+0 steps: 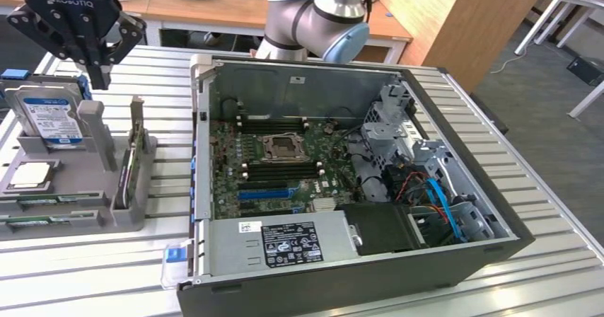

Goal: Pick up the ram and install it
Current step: 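Reach for the ram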

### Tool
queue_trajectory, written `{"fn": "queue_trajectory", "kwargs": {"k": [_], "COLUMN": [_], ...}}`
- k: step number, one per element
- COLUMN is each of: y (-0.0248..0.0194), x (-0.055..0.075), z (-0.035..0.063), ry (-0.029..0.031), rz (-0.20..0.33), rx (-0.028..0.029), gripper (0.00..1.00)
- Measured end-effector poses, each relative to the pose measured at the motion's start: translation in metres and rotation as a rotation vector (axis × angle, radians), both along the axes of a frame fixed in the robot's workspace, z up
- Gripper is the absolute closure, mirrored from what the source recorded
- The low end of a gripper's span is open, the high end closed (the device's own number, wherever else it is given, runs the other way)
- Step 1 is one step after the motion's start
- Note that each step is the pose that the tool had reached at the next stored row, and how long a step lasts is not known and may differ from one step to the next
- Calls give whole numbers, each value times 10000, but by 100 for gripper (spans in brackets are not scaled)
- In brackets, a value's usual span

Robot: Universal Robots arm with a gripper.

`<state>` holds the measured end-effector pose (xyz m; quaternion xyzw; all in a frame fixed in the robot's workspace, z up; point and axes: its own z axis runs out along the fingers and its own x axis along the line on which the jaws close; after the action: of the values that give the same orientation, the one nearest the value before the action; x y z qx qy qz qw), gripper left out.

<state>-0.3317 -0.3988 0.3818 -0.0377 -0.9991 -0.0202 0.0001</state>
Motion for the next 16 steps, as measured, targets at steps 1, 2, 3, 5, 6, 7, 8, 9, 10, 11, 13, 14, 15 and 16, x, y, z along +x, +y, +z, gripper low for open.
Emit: {"fn": "queue_trajectory", "kwargs": {"k": [1, 2, 3, 5, 6, 7, 8, 9, 10, 11, 13, 14, 15, 16], "y": [0, 0, 0, 0, 0, 0, 0, 0, 0, 0, 0, 0, 0, 0], "x": [-9, -18, -27, -45, -54, -64, -74, -84, -93, -102, -134, -150, -166, -182], "z": [-1, -1, -2, -2, -3, -3, -3, -3, -4, -5, -4, -5, -6, -6], "ry": [1, 2, 2, 4, 4, 5, 6, 7, 7, 7, 9, 7, 7, 8], "rz": [0, 0, 0, 0, 0, 1, 0, 0, 0, 0, 1, 0, 1, 1], "rx": [0, 0, 0, 0, 0, 0, 0, 0, 0, 1, -1, 0, 0, 0], "gripper": [89, 89, 89, 89, 89, 89, 89, 89, 89, 89, 89, 89, 89, 89]}}
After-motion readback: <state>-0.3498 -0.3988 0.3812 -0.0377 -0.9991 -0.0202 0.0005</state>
